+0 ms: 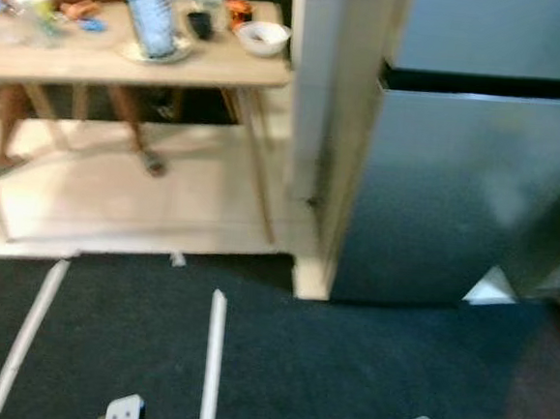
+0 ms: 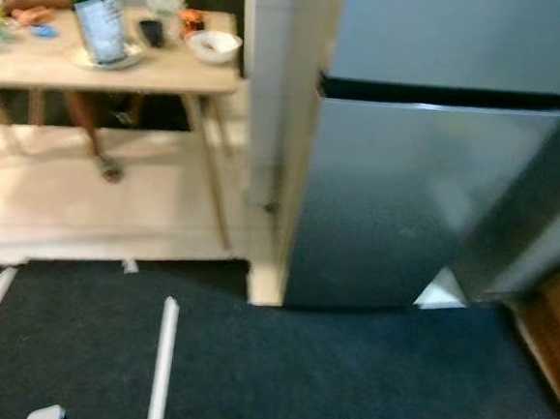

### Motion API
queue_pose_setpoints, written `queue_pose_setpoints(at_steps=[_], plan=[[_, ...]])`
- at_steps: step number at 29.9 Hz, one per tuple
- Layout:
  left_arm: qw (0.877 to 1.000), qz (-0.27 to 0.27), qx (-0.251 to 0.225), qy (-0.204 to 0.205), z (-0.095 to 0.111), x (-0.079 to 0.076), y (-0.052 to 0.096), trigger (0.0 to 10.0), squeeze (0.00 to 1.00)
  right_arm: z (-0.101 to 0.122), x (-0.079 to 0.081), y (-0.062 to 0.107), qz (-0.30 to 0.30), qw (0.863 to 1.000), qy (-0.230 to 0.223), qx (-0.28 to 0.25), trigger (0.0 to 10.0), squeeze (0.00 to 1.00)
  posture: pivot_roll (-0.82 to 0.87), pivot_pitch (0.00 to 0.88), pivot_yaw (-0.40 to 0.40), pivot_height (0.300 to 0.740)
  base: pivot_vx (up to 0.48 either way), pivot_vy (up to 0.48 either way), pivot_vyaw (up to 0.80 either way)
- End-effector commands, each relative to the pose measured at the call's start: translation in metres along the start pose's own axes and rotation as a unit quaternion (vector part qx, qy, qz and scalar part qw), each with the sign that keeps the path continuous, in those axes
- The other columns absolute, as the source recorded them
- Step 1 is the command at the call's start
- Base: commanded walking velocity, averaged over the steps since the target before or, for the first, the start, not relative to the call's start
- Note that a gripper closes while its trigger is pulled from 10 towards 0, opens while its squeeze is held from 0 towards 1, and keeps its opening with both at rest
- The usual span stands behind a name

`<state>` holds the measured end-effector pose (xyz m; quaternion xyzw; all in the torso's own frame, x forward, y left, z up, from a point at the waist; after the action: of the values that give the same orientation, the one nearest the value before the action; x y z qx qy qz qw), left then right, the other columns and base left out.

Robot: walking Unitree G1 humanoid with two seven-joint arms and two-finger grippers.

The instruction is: Restocking fridge

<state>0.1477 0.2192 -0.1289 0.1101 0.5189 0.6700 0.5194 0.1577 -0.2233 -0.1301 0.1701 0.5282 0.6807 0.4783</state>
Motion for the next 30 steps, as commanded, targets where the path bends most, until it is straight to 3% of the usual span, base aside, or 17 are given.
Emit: queue_pose_setpoints(at_steps=[1,8,30], plan=[[1.000,0.002,0.010,-0.003,-0.0049,0.0004,0.0002,10.0,0.00,-0.0099,0.0034,0.0016,0.004,1.000,-0.001,0.015,10.0,0.00,-0.06,0.107,-0.022,0.740,0.000,0.000,0.00],[1.000,-0.001,0.010,-0.007,-0.0044,-0.0006,0.0000,10.0,0.00,-0.0102,0.0033,0.0017,0.003,1.000,-0.001,0.015,10.0,0.00,-0.06,0.107,-0.022,0.740,0.000,0.000,0.00],[1.000,-0.006,0.012,-0.021,-0.0037,-0.0009,0.0003,10.0,0.00,-0.0084,0.0024,0.0014,0.003,1.000,-0.001,0.012,10.0,0.00,-0.06,0.101,-0.022,0.740,0.306,0.000,0.00]])
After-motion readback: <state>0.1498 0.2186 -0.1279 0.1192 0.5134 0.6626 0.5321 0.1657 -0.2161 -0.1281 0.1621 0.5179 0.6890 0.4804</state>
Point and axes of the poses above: a point about 5 cm out from each wrist's last joint towards the gripper, its own y axis pointing back from the gripper into the wrist, its own z axis along the axis of the wrist's last joint, x = y × z, the point moved 4 cm from there along -y, pointing out of the wrist towards the gripper, and after that the axes turned 14 degrees about y, right-handed, at the moved point
